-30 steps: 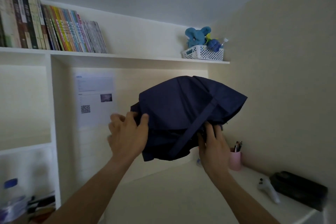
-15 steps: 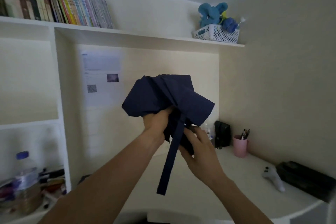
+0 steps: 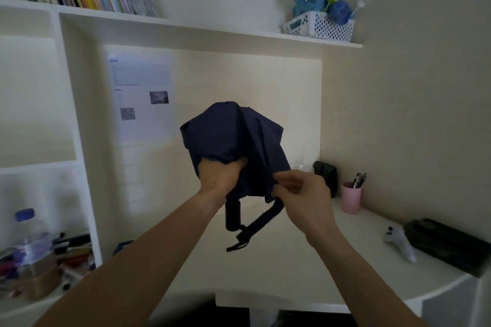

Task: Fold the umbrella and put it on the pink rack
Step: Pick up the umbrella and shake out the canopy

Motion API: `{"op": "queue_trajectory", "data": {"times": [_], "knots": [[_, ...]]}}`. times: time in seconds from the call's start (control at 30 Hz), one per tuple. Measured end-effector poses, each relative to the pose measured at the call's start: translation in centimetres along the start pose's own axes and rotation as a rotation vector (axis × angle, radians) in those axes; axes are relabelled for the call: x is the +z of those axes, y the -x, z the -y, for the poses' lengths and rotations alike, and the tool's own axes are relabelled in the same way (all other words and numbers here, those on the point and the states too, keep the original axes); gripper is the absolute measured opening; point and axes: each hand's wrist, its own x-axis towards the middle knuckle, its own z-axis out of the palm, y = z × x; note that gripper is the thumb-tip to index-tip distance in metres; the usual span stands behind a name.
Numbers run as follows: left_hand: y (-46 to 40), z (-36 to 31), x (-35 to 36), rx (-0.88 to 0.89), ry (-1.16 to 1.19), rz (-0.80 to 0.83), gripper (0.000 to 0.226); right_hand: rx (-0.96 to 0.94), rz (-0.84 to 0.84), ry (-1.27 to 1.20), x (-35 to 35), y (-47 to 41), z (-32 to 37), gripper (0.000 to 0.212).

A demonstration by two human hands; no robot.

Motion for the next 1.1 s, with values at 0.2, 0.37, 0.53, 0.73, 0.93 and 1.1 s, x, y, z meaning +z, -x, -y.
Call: {"op": "queue_trajectory", "data": {"times": [0.2, 0.37, 0.53, 0.73, 0.93, 1.1], "knots": [[-3.2, 5.1, -0.7, 0.239, -0.736, 0.396, 0.017, 0.493, 0.127, -0.418, 2.5, 0.8, -5.9, 0.017], [-5.1, 11.9, 1.0, 0.306, -1.131, 0.602, 0.01, 0.798, 0.1, -0.641, 7.5, 2.5, -12.6, 0.018], [-8.2, 19.1, 3.0, 0.32, -1.284, 0.671, 0.029, 0.888, 0.001, -0.678, 10.9, 2.1, -17.1, 0.017], [-11.8, 25.1, 3.7, 0.221, -1.311, 0.788, 0.026, 0.811, 0.058, -0.613, 12.4, -2.4, -18.0, 0.023], [-13.6, 25.7, 1.0, 0.155, -1.065, 0.66, 0.084, 0.686, 0.202, -0.551, 13.5, -8.0, -16.1, 0.021], [-7.4, 21.9, -1.9, 0.316, -0.662, 0.098, 0.016, 0.594, 0.235, -0.441, 13.9, -13.0, -13.3, 0.016]]}}
